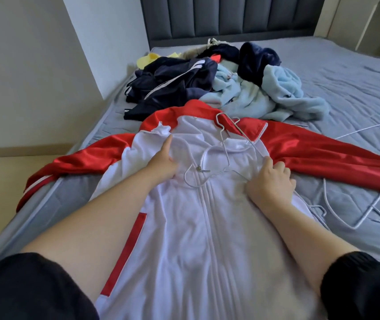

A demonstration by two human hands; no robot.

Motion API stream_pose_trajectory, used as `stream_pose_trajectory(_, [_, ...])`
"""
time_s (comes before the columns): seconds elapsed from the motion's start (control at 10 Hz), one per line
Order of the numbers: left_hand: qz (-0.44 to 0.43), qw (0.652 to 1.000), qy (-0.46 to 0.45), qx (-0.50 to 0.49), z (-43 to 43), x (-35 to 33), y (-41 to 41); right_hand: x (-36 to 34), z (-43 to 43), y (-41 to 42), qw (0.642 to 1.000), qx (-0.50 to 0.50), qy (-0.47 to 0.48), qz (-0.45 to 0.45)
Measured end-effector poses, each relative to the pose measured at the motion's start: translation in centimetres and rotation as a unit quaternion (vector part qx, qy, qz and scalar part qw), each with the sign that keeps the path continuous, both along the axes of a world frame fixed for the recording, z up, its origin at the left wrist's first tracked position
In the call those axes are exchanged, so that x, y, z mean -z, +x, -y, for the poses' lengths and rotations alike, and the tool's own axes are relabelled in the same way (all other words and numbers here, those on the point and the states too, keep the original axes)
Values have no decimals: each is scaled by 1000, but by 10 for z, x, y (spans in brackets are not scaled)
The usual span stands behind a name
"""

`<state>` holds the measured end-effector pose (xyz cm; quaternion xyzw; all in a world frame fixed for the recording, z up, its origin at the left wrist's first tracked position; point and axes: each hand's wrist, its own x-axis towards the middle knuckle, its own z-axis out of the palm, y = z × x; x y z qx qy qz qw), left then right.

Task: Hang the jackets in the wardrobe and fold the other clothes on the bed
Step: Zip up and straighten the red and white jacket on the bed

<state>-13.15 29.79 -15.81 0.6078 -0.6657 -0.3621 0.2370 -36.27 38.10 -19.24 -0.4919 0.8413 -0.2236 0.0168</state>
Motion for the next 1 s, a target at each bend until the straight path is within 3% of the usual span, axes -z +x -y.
stream_pose_trajectory(0.1, [60,998,20,-13,8,2,-1,1,7,1,1000,3,-3,10])
stream_pose_trajectory(0.3, [164,985,-55,1,26,4,-8,3,9,3,1000,1,-16,3])
stream_pose_trajectory(0.4, [144,989,-6,-30,37,2,-10,6,9,3,1000,0,-14,-5])
stream_pose_trajectory(0.5, [-1,990,47,-132,46,7,-10,9,9,5,1000,0,-13,-16])
stream_pose_trajectory(0.6, [-153,957,64,-237,45,3,-2,10,9,4,1000,0,-18,-10])
stream_pose_trajectory(0.7, [-54,939,-59,-335,37,17,14,7,7,3,1000,-7,-17,9])
stream_pose_trajectory(0.8, [-153,916,-69,-364,14,12,10,-1,1,8,999,-28,-23,-2])
stream_pose_trajectory(0.9, [365,775,-127,-500,0,8,17,-12,-9,20,993,-108,-47,-29])
stream_pose_trajectory(1.0, [-149,925,-82,-339,-17,7,20,-31,-12,29,976,-210,-45,35])
